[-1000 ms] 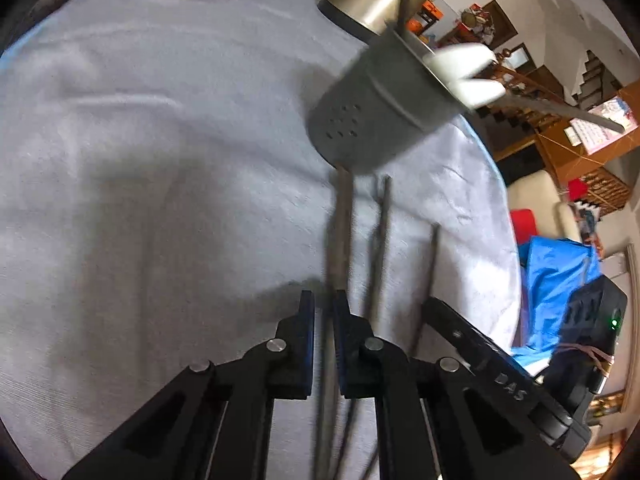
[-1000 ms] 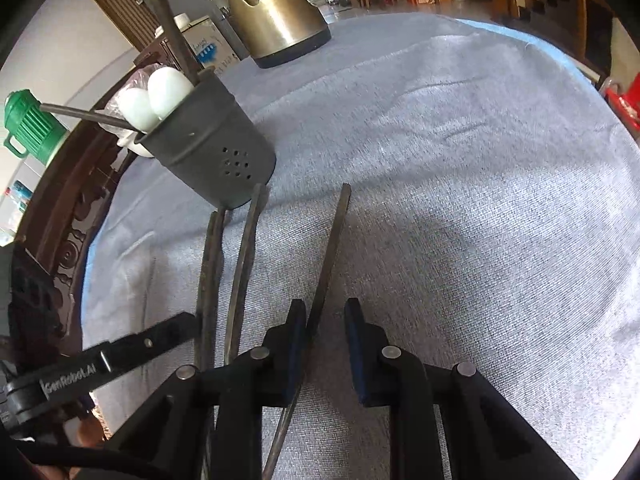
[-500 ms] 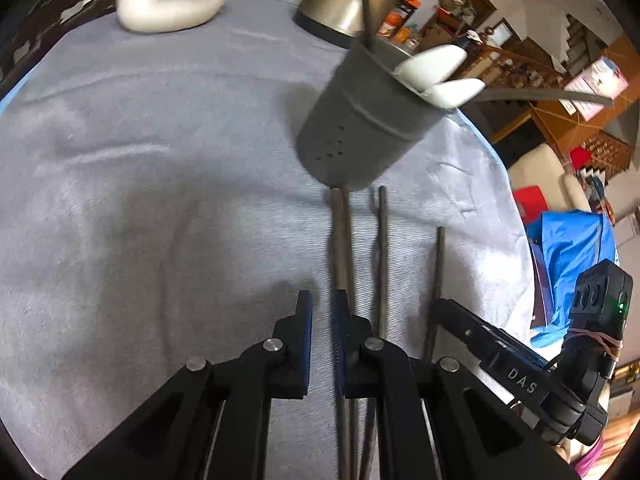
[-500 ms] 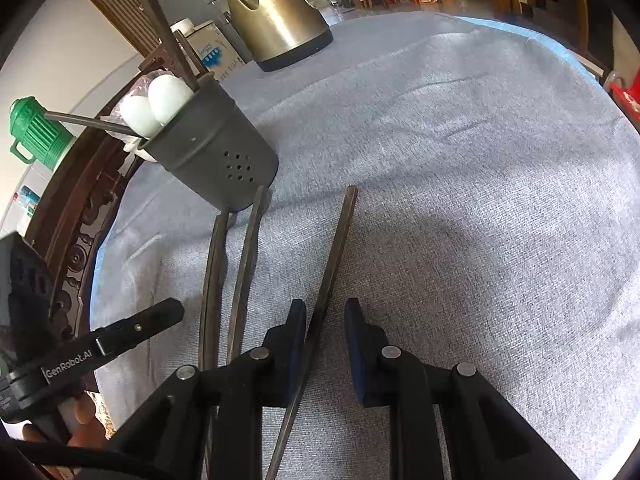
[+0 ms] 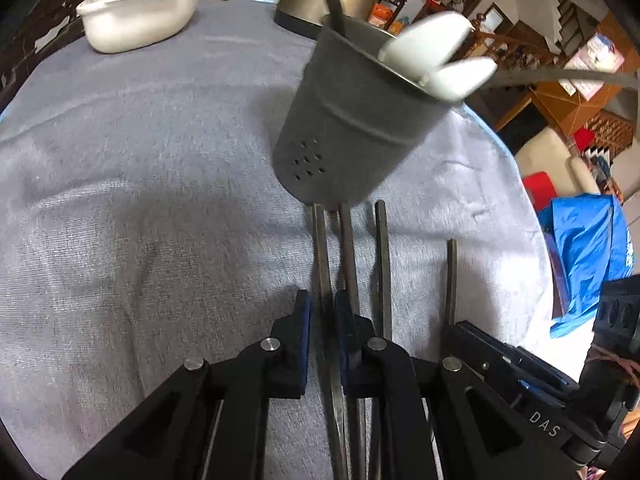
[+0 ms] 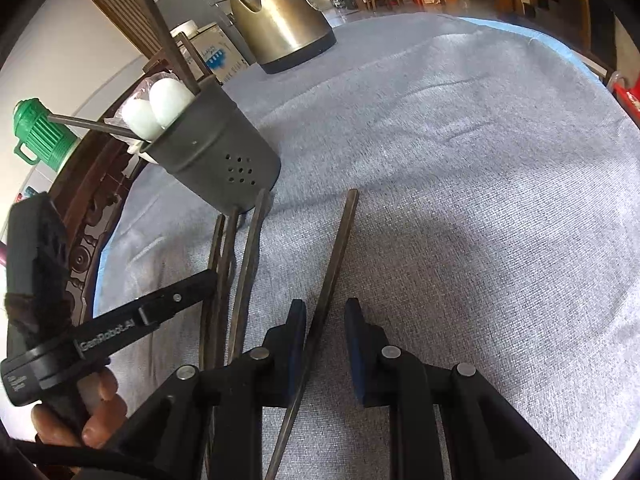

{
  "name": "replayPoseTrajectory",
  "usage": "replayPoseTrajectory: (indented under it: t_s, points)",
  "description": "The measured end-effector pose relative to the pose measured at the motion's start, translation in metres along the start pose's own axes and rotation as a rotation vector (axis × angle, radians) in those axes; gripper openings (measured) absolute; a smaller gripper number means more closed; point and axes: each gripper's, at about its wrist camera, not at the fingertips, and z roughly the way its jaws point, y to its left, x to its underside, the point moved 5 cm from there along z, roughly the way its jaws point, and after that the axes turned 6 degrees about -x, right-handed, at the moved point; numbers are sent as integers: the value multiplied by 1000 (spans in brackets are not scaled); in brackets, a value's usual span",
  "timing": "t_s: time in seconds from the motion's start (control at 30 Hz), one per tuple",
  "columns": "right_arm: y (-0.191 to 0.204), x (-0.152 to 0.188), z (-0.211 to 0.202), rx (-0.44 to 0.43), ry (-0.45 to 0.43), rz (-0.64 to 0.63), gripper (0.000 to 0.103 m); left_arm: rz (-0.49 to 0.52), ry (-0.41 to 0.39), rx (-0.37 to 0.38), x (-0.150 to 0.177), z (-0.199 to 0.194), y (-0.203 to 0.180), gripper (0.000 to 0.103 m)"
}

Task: Organize utensils
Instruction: 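Lift the chopsticks with both tools and carry them toward the holder cup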

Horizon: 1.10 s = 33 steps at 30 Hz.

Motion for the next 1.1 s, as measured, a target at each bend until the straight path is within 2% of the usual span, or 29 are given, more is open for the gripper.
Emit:
replayPoseTrajectory:
  t_s: [0.23, 0.43, 0.5, 0.57, 0.6, 0.63, 0.77, 0.97, 1.1]
  points:
    - [-1, -16, 5, 1, 47, 49, 25, 10, 33, -36, -17, 6, 0, 11]
    - [3, -40, 19, 86, 85, 57, 25, 10, 63, -43, -29, 15, -9, 11]
    - [9, -45, 24, 120, 76, 18, 25, 20, 61, -48, -30, 14, -6, 7]
    - [13, -48, 26, 150, 76, -10, 21, 24, 54, -47, -31, 14, -6, 7]
    - [15, -48, 27, 177, 77, -31, 13, 26, 51, -41, -31, 13, -6, 7]
    - [16, -49, 28, 192, 78, -48, 11, 28, 48, -37, -31, 13, -4, 7]
    - [16, -43, 22, 124, 73, -33, 8, 28, 5, -29, -24, -1, 5, 6]
    - [28, -31, -10, 1, -17, -76, 6, 27, -84, -25, -16, -45, 14, 6]
    - [44, -26, -34, -48, -79, -112, 6, 20, -153, -17, -13, -82, 21, 5]
